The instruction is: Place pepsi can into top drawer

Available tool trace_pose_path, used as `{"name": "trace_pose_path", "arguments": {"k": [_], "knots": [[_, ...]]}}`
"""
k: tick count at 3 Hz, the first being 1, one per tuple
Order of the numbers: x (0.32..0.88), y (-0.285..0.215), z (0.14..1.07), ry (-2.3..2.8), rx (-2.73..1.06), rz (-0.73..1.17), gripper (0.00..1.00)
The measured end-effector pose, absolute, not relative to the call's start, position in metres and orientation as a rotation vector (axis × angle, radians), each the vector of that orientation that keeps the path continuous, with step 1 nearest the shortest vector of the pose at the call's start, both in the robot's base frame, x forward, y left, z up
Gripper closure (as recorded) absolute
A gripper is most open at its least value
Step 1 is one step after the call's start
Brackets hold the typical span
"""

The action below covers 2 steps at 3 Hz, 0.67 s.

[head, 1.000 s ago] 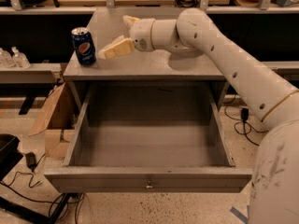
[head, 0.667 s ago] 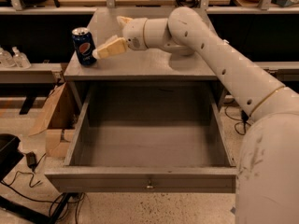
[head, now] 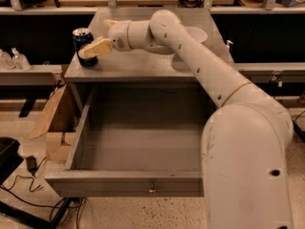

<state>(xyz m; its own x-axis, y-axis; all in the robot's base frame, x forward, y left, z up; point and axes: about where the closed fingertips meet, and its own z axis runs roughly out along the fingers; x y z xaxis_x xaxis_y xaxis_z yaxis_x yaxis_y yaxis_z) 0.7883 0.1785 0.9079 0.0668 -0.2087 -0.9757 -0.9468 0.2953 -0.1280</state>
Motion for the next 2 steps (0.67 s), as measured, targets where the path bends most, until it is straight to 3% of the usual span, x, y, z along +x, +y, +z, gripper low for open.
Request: {"name": "trace_pose_path", "arguments": {"k": [1,2], "knots": [[0.793,0.206,0.902,1.400,-1.153,0.850,0.00],[0.792,0.232,0.895,1.379,-1.167,0.883,0.27]]}}
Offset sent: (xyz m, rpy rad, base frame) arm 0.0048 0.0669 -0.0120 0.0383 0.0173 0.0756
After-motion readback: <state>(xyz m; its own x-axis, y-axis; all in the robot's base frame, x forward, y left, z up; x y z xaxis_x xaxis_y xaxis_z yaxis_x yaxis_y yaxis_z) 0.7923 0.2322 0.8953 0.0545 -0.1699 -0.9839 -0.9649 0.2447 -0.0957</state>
